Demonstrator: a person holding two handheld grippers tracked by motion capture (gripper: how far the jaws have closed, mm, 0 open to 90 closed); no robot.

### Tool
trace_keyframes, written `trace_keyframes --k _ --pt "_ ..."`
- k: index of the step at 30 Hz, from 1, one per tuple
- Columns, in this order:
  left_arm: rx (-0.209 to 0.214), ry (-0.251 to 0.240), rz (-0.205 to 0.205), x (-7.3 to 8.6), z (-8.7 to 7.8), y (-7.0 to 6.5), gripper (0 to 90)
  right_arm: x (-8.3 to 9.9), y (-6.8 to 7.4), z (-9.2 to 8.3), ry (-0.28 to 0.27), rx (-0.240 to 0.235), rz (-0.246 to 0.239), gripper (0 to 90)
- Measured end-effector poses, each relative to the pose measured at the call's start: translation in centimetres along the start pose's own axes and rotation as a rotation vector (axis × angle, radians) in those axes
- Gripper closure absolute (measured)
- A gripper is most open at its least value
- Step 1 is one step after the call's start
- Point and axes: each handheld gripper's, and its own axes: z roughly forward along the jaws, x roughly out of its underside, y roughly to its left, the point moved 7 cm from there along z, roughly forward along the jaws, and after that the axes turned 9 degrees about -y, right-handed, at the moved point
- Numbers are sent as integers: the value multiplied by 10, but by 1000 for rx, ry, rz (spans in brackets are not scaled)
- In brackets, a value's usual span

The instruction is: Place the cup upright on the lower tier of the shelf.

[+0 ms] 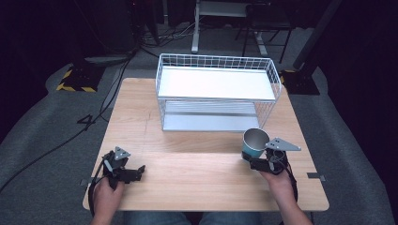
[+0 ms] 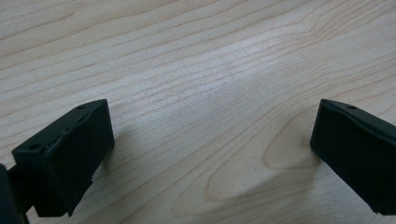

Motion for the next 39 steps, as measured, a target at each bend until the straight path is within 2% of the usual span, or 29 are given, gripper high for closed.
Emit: trace_keyframes --k 9,22,29,39 --pt "0 0 -1 0 0 0 1 -12 6 18 15 -13 7 213" --pt "0 0 2 0 0 0 1 -34 9 45 4 -12 19 212" --pt "0 0 1 0 0 0 1 -41 10 59 -6 -8 14 212" --pt "0 0 2 0 0 0 1 -52 15 89 -23 10 -5 213"
